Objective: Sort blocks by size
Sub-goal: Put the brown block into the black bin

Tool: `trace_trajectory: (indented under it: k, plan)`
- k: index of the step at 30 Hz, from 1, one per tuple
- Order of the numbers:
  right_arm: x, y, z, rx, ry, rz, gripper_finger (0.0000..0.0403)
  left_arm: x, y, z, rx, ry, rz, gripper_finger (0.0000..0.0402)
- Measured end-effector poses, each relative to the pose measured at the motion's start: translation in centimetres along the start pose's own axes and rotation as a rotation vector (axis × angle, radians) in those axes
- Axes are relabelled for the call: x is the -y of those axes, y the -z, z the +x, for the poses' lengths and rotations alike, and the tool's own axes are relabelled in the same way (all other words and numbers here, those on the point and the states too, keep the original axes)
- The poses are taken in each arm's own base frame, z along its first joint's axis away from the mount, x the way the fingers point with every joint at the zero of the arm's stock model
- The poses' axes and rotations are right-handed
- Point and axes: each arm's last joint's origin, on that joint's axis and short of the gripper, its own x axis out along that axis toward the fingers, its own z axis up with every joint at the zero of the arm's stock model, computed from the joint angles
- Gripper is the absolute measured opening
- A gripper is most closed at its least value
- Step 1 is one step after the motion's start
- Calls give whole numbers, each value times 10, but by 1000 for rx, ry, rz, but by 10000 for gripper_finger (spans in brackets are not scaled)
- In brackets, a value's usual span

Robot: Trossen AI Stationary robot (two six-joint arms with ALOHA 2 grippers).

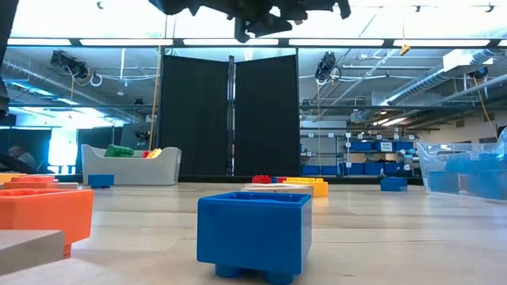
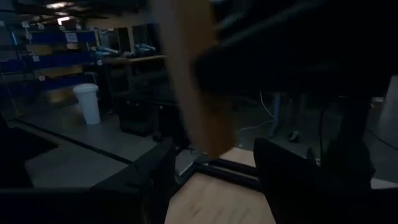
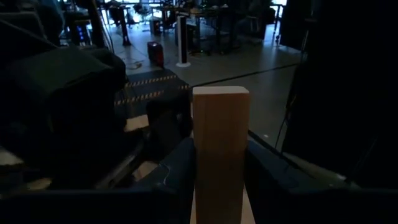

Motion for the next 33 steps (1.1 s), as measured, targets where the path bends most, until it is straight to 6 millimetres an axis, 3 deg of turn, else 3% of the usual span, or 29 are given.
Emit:
trace_trajectory:
  k: [5,18,22,28,31,33]
  plan:
    - [0,0,-1,-10,-29,-18,118,14,-1,10,9,-48,2,222]
    - [0,3,-4,-49,-63,-47,118,14,-4,10,34,-70,4,217]
    - [0,3,-4,-53,-77,-48,118,15,-4,10,36,-67,2,180]
    - [0,3,-4,-51,-76,-43,119,14,-4,9,33,-75,-17,85]
    - [0,4,-4,-62,-77,-32,150,14,-3,9,25,-71,-35,81]
    - [-1,3,-4,-55,-88,-34,178,15,-4,8,22,-34,-46,57]
